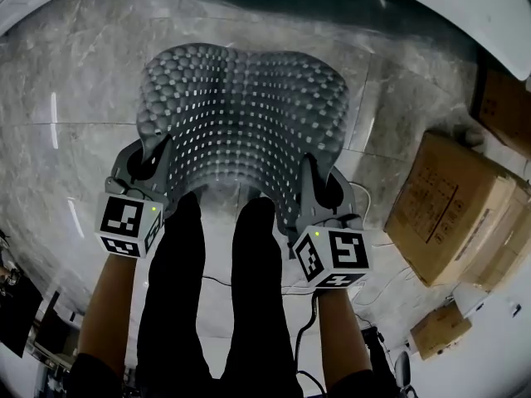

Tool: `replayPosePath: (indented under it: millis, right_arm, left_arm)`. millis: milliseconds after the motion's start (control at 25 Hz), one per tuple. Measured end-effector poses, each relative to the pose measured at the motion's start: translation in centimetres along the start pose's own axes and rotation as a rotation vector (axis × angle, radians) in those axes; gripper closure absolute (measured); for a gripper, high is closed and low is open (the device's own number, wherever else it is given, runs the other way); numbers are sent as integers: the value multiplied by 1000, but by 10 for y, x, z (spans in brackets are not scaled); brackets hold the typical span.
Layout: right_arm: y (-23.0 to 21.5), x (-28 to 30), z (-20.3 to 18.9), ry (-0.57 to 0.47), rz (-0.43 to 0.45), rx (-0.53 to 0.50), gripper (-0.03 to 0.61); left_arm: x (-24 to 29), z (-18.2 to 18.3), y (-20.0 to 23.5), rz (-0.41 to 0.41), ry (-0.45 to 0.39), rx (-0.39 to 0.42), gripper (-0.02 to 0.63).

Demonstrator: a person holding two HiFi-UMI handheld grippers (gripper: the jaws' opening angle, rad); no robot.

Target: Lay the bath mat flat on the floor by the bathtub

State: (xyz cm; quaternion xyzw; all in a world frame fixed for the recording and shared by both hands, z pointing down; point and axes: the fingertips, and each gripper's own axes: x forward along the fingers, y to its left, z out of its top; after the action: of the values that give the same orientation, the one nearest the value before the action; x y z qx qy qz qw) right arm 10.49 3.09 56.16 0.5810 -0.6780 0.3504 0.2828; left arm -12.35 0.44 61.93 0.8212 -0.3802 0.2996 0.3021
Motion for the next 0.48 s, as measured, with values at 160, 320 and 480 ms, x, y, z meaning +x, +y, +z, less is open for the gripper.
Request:
replayPosePath:
  millis: [160, 320, 480]
  right_arm:
    - [12, -23, 15, -19, -1, -16, 532]
    - [42, -90, 54, -49, 10, -39, 531]
    - [32, -109, 58, -51, 38, -35, 531]
  left_arm:
    - [-25, 15, -2, 7, -16, 17, 587]
    - [-101, 56, -17, 25, -28, 51, 587]
    - [-116, 71, -34, 53, -12, 81, 587]
